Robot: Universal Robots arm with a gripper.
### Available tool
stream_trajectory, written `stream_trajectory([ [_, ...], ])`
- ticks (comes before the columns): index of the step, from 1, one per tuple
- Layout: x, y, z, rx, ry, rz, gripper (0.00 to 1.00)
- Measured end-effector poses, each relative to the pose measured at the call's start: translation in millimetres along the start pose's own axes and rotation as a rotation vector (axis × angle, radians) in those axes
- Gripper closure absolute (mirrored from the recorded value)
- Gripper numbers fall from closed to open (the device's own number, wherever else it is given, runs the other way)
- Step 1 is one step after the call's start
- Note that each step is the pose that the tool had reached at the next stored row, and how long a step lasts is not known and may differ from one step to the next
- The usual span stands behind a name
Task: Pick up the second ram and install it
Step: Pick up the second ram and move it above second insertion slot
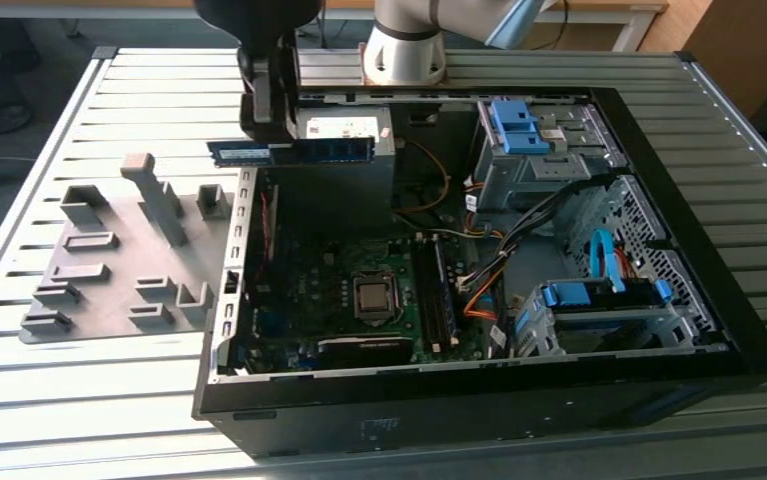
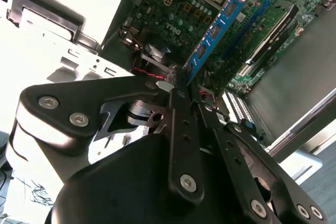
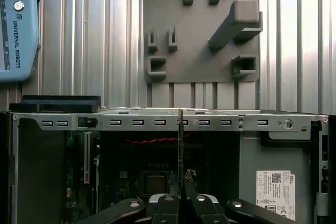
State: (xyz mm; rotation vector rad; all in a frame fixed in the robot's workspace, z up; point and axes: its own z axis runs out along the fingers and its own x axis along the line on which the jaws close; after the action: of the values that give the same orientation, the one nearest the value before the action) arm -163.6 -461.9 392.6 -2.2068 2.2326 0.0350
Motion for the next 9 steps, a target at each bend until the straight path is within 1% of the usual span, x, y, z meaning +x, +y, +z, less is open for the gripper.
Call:
stream_trajectory([
  [9,-0.1,-5.8,0.0,0.0,0.0,0.0,0.86],
])
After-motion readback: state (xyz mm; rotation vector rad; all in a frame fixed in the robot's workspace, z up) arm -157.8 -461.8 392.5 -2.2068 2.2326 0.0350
